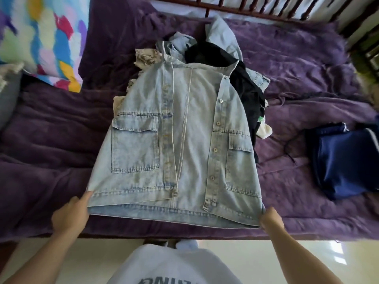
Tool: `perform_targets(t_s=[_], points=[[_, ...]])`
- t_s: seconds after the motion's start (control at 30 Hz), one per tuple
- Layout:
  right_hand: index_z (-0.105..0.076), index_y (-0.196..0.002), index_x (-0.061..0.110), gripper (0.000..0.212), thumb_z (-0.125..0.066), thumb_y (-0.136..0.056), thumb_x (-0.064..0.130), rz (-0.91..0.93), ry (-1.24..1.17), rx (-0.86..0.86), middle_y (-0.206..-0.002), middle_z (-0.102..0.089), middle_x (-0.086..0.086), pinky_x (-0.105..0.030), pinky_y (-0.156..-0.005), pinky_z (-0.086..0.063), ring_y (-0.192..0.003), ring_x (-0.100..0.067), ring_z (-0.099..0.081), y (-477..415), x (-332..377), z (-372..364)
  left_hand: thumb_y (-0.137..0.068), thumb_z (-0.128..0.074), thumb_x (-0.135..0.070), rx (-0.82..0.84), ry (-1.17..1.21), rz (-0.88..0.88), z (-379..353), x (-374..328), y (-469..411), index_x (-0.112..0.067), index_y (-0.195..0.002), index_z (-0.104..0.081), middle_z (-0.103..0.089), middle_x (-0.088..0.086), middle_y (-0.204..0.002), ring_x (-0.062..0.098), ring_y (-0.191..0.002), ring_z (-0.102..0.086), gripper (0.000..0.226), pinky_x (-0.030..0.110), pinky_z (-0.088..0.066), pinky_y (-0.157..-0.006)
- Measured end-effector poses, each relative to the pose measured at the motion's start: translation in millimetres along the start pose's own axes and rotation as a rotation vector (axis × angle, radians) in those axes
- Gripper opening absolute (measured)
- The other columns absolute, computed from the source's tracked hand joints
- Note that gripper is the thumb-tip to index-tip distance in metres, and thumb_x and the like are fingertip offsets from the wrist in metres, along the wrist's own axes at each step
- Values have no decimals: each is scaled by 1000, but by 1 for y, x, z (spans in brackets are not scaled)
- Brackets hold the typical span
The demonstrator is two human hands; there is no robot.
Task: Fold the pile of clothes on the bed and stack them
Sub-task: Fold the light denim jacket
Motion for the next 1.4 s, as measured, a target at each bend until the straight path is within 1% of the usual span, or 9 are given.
perform_targets(t_s=[0.2,0.3,0.5,0.7,0.9,1.07,1.2,1.3,1.4], points=[[-33,-135,13,39,-33,-95,17,-5,284,-107,-139,-40,-15,-38,-100,-34,-128,-32,-36,29,12,-6,-84,-53,-5,-64,-138,2,3,9,3,-18,-122,-57,-57,15,-105,35,-95,-53,40,44,-43,-77],[-29,-141,20,51,-45,-93,21,356,457,-231,-142,-32,-12,-38,-105,-30,-133,-30,-28,49,59,-29,-60,-59,12,-238,-99,-213,5,-27,1,4,-94,-65,-53,34,-102,45,-94,-48,36,60,-39,-70],[-37,-137,21,48,-51,-93,34,725,659,87,-142,-34,-6,-38,-105,-31,-133,-26,-30,82,116,-111,-88,-51,-4,52,-218,-585,-28,-154,26,-17,-146,-29,-23,15,-152,33,-140,-21,63,49,-24,-110],[-40,-135,15,41,-44,-94,11,753,726,48,-138,-42,-8,-37,-103,-32,-130,-27,-35,75,113,-114,-91,-47,-4,98,-294,-657,-33,-162,11,-12,-136,-40,-48,10,-130,27,-125,-41,46,36,-42,-89],[-26,-143,27,65,-56,-87,17,793,760,154,-142,-34,-6,-41,-106,-28,-134,-26,-29,73,104,-115,-66,-59,-15,-159,26,-1016,19,-154,30,-13,-69,-64,-58,1,-61,19,-55,-60,7,20,-41,-39],[-29,-142,25,55,-46,-91,12,786,767,30,-141,-36,-7,-38,-105,-29,-132,-26,-31,84,97,-115,-64,-41,-23,-48,-164,-1220,-10,-153,79,-22,-60,-60,-53,0,-57,17,-49,-56,20,19,-39,-40],[-40,-136,25,48,-43,-91,9,779,709,-9,-136,-44,-6,-34,-102,-31,-129,-26,-36,88,102,-109,-68,-67,-23,121,-300,-1070,-43,-147,73,-18,-93,-66,-61,10,-90,23,-86,-62,26,31,-50,-67],[-52,-129,23,36,-43,-94,19,726,510,-6,-128,-53,-7,-33,-98,-34,-122,-28,-43,86,106,-99,-18,-86,-34,171,-244,-985,-54,-148,74,-27,-55,-63,-56,-5,-58,14,-53,-59,44,21,-43,-42],[-65,-114,18,32,-44,-91,22,828,153,-94,-104,-63,-11,-35,-82,-41,-102,-32,-55,104,116,-87,-22,-86,-43,119,-203,-967,-54,-146,70,-31,-58,-66,-57,-9,-60,11,-58,-60,43,20,-44,-44]])
Point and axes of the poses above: each hand's wrist, its own y-axis away from the middle knuckle, its own z-axis out of the back of the hand, x = y × z, the point moved 6 cm from there along -y, towards the middle knuckle
